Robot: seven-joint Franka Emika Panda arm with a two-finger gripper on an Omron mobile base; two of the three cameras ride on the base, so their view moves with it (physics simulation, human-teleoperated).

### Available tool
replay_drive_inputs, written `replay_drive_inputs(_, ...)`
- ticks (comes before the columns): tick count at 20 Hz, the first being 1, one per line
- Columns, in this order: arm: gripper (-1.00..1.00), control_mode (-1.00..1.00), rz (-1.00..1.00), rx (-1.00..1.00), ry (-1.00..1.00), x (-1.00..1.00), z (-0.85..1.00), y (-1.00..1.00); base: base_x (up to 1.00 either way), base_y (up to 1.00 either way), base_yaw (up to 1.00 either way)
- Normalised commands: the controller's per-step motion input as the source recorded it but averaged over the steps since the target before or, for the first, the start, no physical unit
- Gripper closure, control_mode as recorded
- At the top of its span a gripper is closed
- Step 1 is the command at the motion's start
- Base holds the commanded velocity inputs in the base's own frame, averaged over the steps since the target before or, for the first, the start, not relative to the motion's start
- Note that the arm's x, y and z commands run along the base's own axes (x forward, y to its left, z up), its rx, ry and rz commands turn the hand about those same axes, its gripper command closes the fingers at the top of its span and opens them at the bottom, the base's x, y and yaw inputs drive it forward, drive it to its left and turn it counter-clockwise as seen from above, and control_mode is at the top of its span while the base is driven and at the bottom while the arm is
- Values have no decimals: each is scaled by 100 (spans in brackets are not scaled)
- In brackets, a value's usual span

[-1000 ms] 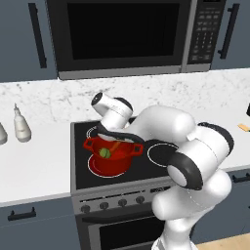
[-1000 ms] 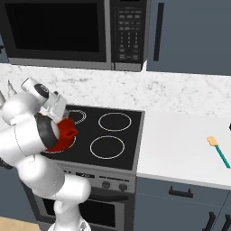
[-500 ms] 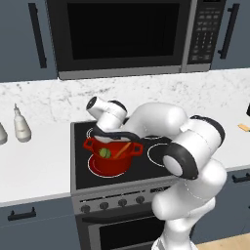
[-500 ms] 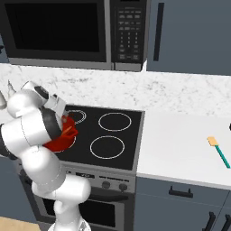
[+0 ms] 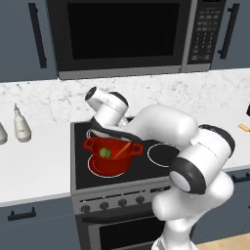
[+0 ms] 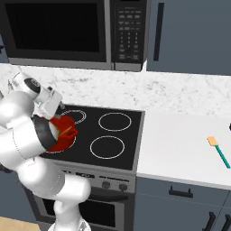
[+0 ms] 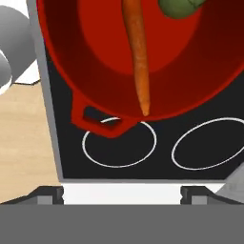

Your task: Put the lime and carrot in the pot. Retrieve the spatula and lightly stir the vegetables in the pot.

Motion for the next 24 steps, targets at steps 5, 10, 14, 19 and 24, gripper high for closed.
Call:
replay_drive_inputs(5,-100,-100,-7,29,0,-71,9,-78,0,0,0)
replay_drive_inputs(10,-100,-100,-15,29,0,-49,0,-81,0,0,0)
replay_drive_inputs(14,-100,-100,-26,23,0,-29,0,-31,0,0,0)
replay_drive_inputs(19,-100,-100,-24,11,0,-4,0,-3,0,0,0)
replay_drive_inputs(24,-100,100,0,1,1,0,0,-1,-4,-26,0)
